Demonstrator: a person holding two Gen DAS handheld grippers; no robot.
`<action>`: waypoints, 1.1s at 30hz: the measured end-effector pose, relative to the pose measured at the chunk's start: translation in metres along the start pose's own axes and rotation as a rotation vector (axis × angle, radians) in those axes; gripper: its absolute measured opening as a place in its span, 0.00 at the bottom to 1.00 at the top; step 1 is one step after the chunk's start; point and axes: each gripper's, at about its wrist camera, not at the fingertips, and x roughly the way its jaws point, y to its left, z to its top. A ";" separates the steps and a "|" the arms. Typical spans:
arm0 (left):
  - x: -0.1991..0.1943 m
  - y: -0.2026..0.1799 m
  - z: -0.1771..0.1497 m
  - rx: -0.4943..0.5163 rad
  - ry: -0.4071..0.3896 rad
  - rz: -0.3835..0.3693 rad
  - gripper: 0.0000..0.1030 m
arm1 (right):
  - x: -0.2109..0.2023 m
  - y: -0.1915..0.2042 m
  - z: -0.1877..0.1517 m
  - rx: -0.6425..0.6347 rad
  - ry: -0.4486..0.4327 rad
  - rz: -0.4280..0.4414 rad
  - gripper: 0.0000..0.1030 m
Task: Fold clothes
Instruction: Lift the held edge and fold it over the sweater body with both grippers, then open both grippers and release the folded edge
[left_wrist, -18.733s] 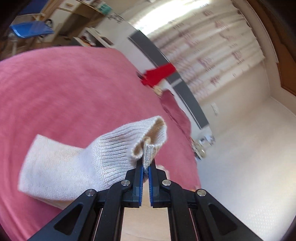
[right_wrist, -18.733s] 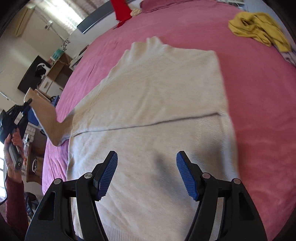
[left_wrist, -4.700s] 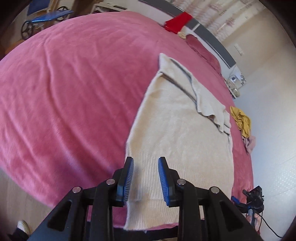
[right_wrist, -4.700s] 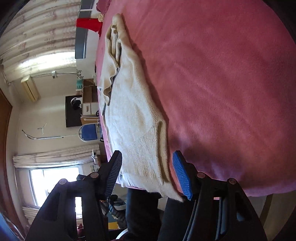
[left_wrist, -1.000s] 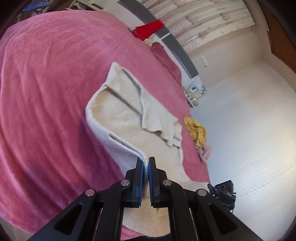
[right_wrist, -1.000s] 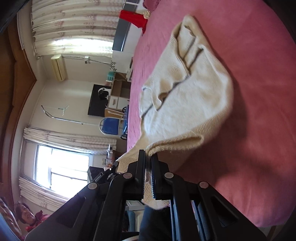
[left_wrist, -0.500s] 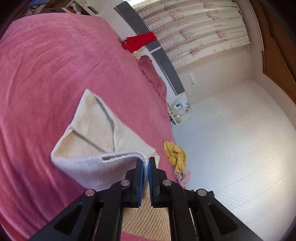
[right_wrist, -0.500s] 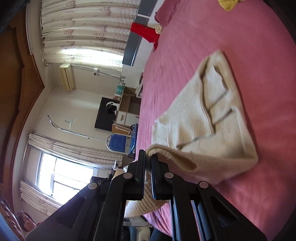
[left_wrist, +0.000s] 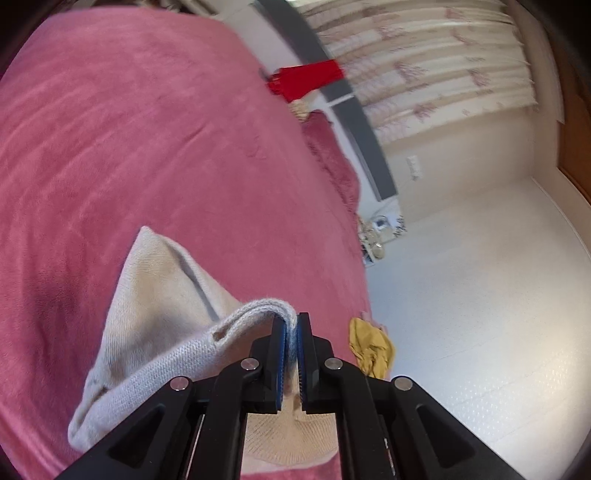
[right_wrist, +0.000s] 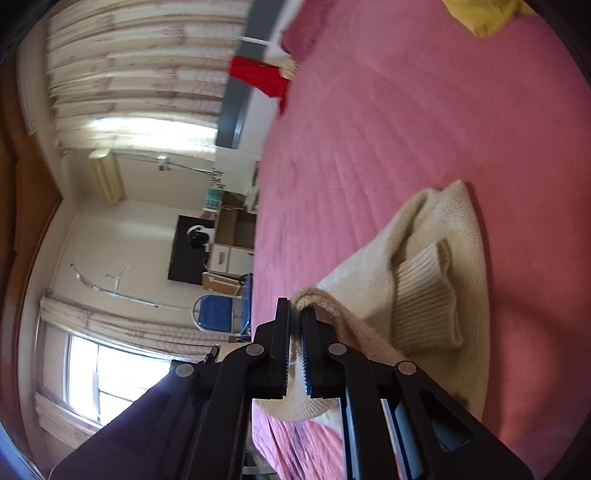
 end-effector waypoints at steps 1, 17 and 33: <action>0.009 0.007 0.005 -0.013 0.001 0.021 0.04 | 0.008 -0.006 0.006 0.005 0.005 -0.025 0.05; 0.041 0.069 0.028 -0.224 0.040 0.104 0.14 | 0.034 -0.060 0.041 0.316 0.100 0.024 0.76; 0.040 0.046 0.000 -0.052 0.126 0.218 0.15 | 0.064 -0.034 0.027 0.117 0.366 -0.091 0.81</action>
